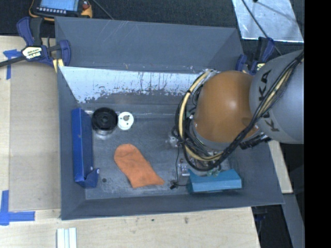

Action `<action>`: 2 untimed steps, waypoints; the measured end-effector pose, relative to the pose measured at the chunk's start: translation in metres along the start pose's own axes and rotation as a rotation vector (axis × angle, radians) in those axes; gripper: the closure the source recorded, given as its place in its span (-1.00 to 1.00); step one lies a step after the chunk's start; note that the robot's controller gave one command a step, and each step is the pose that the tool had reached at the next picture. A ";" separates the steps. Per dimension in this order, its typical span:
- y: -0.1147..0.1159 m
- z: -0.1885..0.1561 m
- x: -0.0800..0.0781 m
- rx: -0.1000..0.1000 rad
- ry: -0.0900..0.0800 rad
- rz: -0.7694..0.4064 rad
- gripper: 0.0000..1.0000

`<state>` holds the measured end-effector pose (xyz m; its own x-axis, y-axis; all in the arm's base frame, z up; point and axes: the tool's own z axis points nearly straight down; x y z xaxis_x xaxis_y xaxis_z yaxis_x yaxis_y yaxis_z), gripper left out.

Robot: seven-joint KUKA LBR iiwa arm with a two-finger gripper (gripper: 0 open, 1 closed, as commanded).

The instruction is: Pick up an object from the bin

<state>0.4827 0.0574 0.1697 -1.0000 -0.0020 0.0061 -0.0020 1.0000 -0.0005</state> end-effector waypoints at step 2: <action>0.023 0.054 -0.014 -0.001 -0.014 -0.046 -1.00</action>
Offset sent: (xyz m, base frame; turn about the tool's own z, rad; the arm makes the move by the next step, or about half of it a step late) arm 0.0173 0.0398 -0.0997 -0.0761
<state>0.4959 0.0801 0.1159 -0.9988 -0.0477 -0.0084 -0.0477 0.9989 0.0005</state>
